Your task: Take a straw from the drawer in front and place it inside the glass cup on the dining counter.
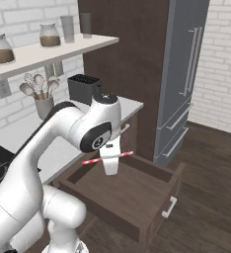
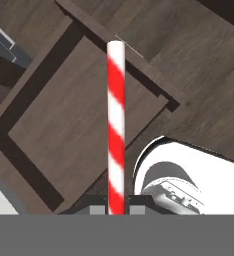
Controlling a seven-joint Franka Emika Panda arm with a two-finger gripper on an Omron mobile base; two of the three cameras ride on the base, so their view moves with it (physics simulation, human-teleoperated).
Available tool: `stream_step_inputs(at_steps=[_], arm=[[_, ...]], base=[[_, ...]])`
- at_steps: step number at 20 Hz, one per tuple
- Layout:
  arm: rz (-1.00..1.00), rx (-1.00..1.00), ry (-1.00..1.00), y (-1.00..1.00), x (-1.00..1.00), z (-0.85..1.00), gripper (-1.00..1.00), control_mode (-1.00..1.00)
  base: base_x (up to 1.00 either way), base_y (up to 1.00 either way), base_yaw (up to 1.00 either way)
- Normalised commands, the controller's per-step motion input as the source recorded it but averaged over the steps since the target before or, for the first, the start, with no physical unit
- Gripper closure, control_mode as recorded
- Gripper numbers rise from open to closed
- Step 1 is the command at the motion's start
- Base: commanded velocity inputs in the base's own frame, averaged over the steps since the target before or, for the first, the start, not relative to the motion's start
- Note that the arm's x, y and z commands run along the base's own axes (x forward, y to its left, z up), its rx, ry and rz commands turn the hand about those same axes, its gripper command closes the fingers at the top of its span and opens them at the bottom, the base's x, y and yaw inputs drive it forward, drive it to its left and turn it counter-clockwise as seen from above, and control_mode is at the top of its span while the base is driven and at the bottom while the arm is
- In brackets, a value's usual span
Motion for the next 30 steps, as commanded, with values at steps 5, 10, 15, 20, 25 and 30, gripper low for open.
stream_step_inputs(at_steps=[5,10,15,20,25,30], arm=[[0.08,-0.03,-0.02,0.0,-0.41,0.9,1.0,-1.0],[0.12,-0.05,-0.03,0.0,-0.35,0.78,1.0,-1.0],[0.16,-0.05,-0.02,0.0,-0.35,0.56,1.0,-1.0],[0.21,-0.06,-0.03,0.0,-0.34,0.26,1.0,-1.0],[0.24,-0.08,-0.03,0.0,-0.24,0.0,1.0,-1.0],[0.18,-0.12,-0.09,0.05,-0.23,-0.09,1.0,-1.0]], base=[[0.0,0.0,0.0],[0.0,0.0,0.0],[0.0,0.0,0.0],[0.0,0.0,0.0],[0.0,0.0,0.0],[0.0,0.0,0.0]])
